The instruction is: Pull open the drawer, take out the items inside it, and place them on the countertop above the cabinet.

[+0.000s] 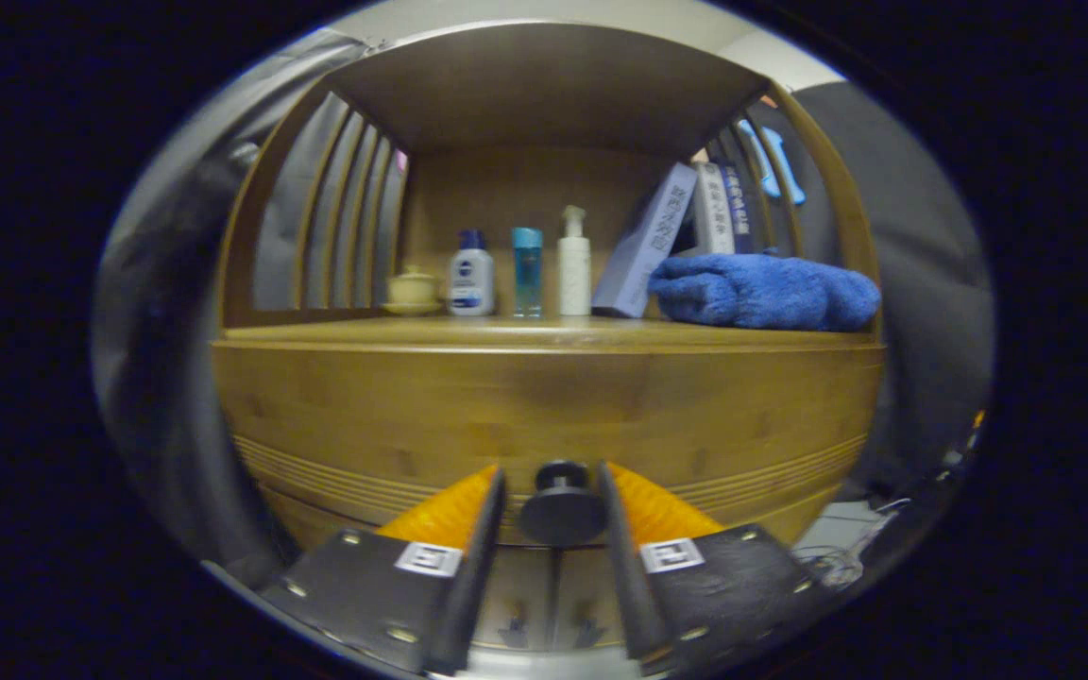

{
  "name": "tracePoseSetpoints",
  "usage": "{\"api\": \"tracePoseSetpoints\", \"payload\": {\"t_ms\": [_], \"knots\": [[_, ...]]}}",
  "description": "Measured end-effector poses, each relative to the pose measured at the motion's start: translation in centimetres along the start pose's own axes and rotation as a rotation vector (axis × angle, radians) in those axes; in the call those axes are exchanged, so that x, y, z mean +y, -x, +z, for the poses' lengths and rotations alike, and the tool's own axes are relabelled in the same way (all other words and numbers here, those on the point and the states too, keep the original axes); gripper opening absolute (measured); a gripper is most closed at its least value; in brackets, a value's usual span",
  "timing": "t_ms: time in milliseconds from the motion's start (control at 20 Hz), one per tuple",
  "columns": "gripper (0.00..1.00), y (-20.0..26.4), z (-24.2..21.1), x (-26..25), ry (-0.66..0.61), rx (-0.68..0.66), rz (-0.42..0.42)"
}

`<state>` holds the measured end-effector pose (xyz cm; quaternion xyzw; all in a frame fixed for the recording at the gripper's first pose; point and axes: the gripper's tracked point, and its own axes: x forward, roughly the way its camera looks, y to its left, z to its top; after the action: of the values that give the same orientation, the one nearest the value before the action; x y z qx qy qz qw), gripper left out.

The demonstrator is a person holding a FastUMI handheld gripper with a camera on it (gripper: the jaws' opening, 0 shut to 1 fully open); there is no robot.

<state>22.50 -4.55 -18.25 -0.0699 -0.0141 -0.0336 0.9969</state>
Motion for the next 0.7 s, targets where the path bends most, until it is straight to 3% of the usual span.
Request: {"api": "tracePoseSetpoints", "payload": {"t_ms": [200, 350, 700], "knots": [[0.37, -1.0, -0.8, 0.3, -0.035, 0.026, 0.059], [0.29, 0.3, -0.6, 0.1, -0.101, 0.032, 0.061], [0.29, 5.1, -1.0, -0.3, -0.088, 0.048, 0.088]]}}
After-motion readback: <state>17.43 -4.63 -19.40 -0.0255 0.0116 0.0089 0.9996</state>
